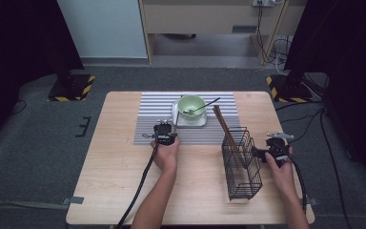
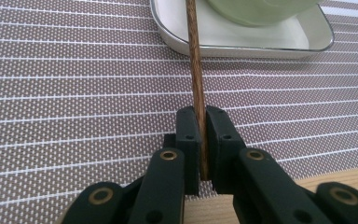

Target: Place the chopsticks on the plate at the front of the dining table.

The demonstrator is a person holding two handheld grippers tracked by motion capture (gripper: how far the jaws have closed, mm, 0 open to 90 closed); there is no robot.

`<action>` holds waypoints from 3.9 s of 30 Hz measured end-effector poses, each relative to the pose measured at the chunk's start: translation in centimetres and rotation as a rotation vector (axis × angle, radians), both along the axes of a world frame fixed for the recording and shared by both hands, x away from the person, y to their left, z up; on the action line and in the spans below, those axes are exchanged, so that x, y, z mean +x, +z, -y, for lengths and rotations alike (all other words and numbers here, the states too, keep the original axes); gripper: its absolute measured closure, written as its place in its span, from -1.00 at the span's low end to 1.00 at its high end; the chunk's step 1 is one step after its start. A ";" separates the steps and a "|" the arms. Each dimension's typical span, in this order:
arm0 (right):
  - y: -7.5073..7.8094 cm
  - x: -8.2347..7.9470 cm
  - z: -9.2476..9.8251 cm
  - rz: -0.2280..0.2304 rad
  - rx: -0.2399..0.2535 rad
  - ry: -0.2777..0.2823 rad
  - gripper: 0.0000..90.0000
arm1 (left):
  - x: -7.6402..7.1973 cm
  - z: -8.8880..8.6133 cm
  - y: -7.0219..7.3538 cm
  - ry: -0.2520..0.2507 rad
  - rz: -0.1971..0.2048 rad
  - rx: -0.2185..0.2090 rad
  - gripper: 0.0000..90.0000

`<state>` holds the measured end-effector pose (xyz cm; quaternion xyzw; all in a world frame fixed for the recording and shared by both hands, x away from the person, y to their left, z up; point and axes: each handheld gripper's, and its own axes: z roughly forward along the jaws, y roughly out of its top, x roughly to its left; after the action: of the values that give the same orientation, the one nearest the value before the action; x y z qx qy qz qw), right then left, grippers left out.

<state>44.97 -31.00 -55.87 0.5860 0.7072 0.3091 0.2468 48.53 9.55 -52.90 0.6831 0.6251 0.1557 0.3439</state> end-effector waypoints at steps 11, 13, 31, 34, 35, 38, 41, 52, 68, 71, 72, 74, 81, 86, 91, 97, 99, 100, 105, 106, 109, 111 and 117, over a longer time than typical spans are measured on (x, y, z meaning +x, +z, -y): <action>0.0 0.0 0.0 0.000 0.000 0.000 -0.95 | -0.2 0.9 -0.1 -0.025 0.002 -0.012 0.80; 0.0 0.0 0.0 0.000 0.000 0.000 -0.95 | -0.2 1.0 -0.2 -0.030 0.002 -0.011 0.79; 0.0 0.0 0.0 0.000 0.000 0.000 -0.95 | 0.0 1.0 -0.3 -0.028 0.013 -0.039 0.78; 0.0 0.0 0.0 0.000 -0.001 0.001 -0.95 | 0.0 1.0 -0.3 -0.029 0.012 -0.042 0.77; 0.0 0.0 0.0 0.000 0.000 0.000 -0.95 | 0.0 1.1 -0.3 -0.030 0.012 -0.042 0.77; 0.0 0.0 0.0 0.000 0.000 0.000 -0.95 | -0.1 1.2 -0.3 -0.031 0.021 -0.038 0.77; 0.0 0.0 0.0 0.000 -0.001 0.001 -0.95 | -0.1 1.3 -0.4 -0.035 0.022 -0.034 0.76; 0.0 0.0 0.0 0.000 -0.001 0.001 -0.95 | 0.0 1.2 -0.4 -0.041 0.021 -0.034 0.76; 0.0 0.0 0.0 0.000 0.000 0.001 -0.95 | -0.9 1.0 0.4 -0.052 0.083 0.014 0.45; 0.0 0.0 0.0 -0.001 0.001 0.002 -0.95 | -1.5 0.6 0.9 -0.061 0.109 0.031 0.36; 0.0 0.0 0.0 -0.002 0.000 0.003 -0.95 | -1.8 0.3 1.2 -0.065 0.122 0.033 0.32; 0.0 -0.1 0.0 0.000 -0.001 0.011 -0.95 | -2.2 -0.2 1.6 -0.072 0.140 0.022 0.21; 0.0 -0.1 0.0 -0.005 0.003 0.022 -0.99 | -3.6 -1.9 3.3 -0.087 0.195 0.008 -0.17; 0.1 -0.1 0.2 -0.016 -0.004 0.058 -0.97 | -4.4 -3.1 4.1 -0.103 0.208 -0.033 -0.29; 0.9 -0.4 1.0 0.007 0.018 0.078 -0.90 | -5.0 -3.9 4.6 -0.124 0.237 -0.013 -0.32; 3.6 -1.2 1.4 0.076 -0.028 0.120 -0.79 | -5.3 -4.7 4.7 -0.153 0.246 -0.016 -0.41; 4.7 -1.4 1.6 0.089 -0.017 0.137 -0.79 | -5.4 -4.9 4.7 -0.168 0.239 -0.016 -0.44; 5.2 -1.4 1.7 0.091 -0.011 0.145 -0.79 | -5.4 -5.0 4.7 -0.169 0.240 -0.018 -0.45; 8.1 -1.6 1.7 0.113 0.001 0.179 -0.81 | -5.4 -5.3 4.6 -0.183 0.244 -0.005 -0.53; 9.1 -1.6 1.6 0.121 0.006 0.198 -0.83 | -5.4 -5.3 4.6 -0.185 0.244 -0.003 -0.54; 10.9 -1.5 1.2 0.130 0.018 0.231 -0.82 | -5.5 -5.2 4.7 -0.196 0.248 0.004 -0.60; 11.8 -1.4 0.9 0.134 0.015 0.248 -0.79 | -5.6 -5.1 4.7 -0.208 0.249 0.009 -0.64; 15.0 -1.1 -0.6 0.141 0.031 0.322 -0.49 | -5.6 -5.1 4.7 -0.218 0.260 0.025 -0.73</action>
<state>43.84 -30.40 -40.91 0.4457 0.7681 0.3958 0.2338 42.90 14.69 -48.21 0.7251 0.4956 0.2125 0.4283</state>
